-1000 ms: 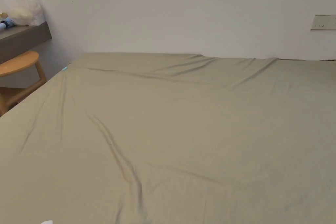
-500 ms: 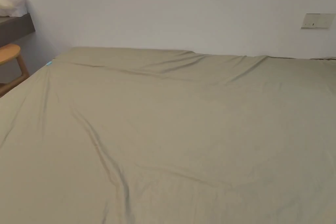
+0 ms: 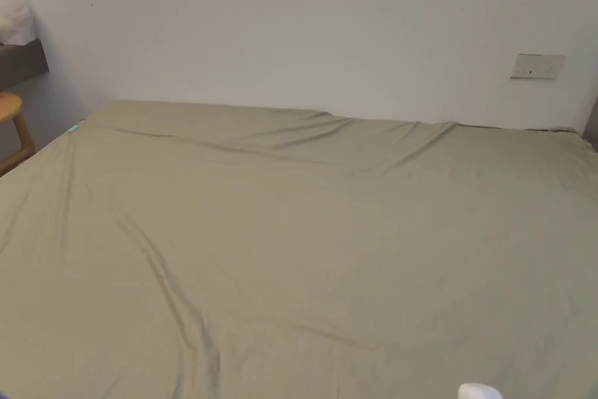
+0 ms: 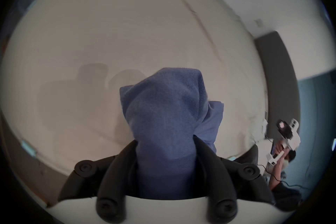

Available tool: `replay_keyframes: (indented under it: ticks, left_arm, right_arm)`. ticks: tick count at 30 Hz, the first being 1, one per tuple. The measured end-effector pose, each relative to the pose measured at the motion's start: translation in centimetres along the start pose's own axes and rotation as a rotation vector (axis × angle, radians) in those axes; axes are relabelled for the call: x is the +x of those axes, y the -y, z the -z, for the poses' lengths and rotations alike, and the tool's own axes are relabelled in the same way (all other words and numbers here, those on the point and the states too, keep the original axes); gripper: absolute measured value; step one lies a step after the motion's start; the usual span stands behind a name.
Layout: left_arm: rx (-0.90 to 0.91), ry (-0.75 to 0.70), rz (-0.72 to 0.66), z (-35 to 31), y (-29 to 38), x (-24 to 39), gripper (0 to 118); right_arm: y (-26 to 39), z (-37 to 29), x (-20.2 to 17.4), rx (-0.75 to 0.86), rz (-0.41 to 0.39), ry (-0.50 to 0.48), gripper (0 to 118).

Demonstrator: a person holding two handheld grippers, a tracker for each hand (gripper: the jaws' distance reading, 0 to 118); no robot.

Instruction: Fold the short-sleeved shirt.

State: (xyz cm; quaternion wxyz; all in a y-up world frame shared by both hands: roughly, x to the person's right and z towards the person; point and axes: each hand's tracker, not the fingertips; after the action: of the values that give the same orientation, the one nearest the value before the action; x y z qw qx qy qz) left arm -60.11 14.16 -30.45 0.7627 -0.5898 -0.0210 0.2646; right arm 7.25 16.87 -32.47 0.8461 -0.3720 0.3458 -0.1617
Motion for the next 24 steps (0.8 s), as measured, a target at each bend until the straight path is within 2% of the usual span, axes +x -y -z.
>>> replay_keyframes:
  ticks: [3, 5, 6, 7, 8, 9, 11, 14, 15, 17, 21, 24]
  left_arm:
    - [0.007, 0.054, -0.052, -0.9, 0.5, -2.3, 27]
    - [0.028, 0.030, -0.034, -0.2, 1.4, -1.8, 42]
    - [0.070, -0.035, 0.020, 0.2, 2.5, -0.8, 61]
    - [0.093, -0.107, 0.065, 0.5, 3.2, 0.0, 96]
    - [0.099, -0.179, 0.088, 0.6, 3.7, 1.1, 110]
    - [0.106, -0.205, 0.099, -0.2, 3.8, 1.1, 109]
    - [0.205, -0.079, 0.111, -2.9, 4.0, 2.8, 108]
    - [0.491, -0.107, 0.184, -9.5, 5.8, 8.7, 108]
    - [0.615, -0.119, 0.253, -12.1, 6.9, 11.8, 108]
    - [0.859, -0.122, 0.306, -15.8, 9.9, 17.4, 109]
    - [1.274, -0.155, 0.283, -17.1, 16.3, 27.0, 114]
    - [1.301, -0.167, 0.344, -14.7, 19.3, 32.8, 114]
  right_arm:
    - [0.0, -2.3, 0.2, 0.034, 0.004, 0.021, 7]
    - [0.3, -3.2, 0.4, 0.053, 0.000, 0.035, 7]
    - [0.5, -3.4, 0.6, 0.055, 0.000, 0.051, 7]
    - [0.5, -3.5, 0.8, 0.054, 0.005, 0.062, 7]
    - [0.5, -3.6, 0.8, 0.055, 0.009, 0.071, 7]
    - [0.3, -3.9, 0.9, 0.058, 0.010, 0.079, 7]
    - [-0.5, -5.3, 0.1, 0.101, -0.046, 0.123, 7]
    - [-2.4, -8.2, -1.8, 0.192, -0.187, 0.264, 7]
    - [-3.1, -9.3, -2.6, 0.223, -0.239, 0.297, 7]
    - [-4.2, -11.2, -4.2, 0.280, -0.324, 0.356, 7]
    - [-5.8, -14.1, -7.5, 0.388, -0.388, 0.429, 7]
    - [-5.6, -15.4, -9.8, 0.470, -0.444, 0.481, 7]
